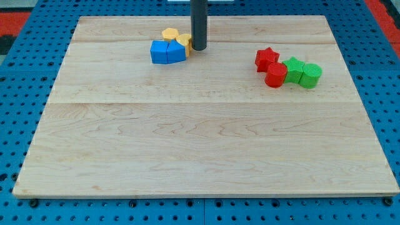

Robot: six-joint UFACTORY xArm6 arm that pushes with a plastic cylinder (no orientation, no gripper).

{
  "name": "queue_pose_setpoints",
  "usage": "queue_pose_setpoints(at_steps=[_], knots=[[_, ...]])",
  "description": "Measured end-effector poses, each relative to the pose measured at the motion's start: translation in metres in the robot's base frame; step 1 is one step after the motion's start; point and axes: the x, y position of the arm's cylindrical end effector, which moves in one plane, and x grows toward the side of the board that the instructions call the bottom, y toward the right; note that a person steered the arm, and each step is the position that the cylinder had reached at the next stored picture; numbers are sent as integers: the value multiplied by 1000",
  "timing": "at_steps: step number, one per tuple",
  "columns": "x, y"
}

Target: Move the yellow blocks towards the top left

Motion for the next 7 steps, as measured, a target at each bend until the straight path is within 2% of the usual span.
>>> queue_pose_setpoints(at_steps=[1, 2, 3, 5, 6, 7], knots=[[-9, -52], [-26, -74], [-1, -56], [5, -161], [9, -103], [-30, -54]])
